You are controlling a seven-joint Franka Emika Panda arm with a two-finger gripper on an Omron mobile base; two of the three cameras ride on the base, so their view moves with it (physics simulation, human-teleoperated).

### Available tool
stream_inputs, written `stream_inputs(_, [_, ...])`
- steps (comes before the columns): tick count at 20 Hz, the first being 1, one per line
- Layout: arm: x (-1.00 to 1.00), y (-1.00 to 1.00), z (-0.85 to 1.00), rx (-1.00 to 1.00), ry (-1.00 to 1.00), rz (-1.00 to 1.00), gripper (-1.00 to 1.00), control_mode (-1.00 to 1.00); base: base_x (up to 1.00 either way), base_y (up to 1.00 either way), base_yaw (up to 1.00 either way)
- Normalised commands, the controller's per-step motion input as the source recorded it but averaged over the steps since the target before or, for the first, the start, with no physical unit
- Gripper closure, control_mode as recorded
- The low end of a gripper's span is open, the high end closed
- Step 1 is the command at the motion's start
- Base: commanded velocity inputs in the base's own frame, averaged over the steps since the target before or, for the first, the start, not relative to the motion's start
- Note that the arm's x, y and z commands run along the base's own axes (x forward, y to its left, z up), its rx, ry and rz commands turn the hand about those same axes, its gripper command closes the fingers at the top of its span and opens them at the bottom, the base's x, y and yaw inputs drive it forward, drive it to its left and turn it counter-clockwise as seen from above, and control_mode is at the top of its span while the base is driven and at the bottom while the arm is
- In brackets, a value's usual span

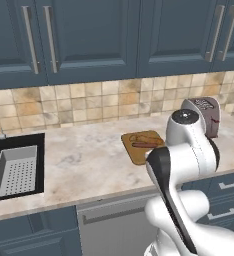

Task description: Retrieve the sausage and cheese from the fridge and place them on the cutting board on the counter.

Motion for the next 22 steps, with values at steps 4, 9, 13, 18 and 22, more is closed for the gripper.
stream_inputs(4, [-0.01,0.0,-0.26,0.0,-0.08,0.31,-1.0,-1.0,0.0,0.0,0.0])
stream_inputs(9, [0.0,-0.03,-0.28,0.0,-0.08,0.31,-1.0,-1.0,0.0,0.0,0.0])
stream_inputs(13, [-0.03,-0.06,-0.27,0.01,-0.1,0.17,-1.0,-1.0,0.0,0.0,0.0])
stream_inputs(18, [-0.06,0.0,-0.14,0.0,-0.06,0.01,-1.0,-1.0,0.0,0.0,0.0])
stream_inputs(22, [0.0,0.0,0.0,0.0,0.0,0.0,-1.0,-1.0,0.0,0.0,0.0])
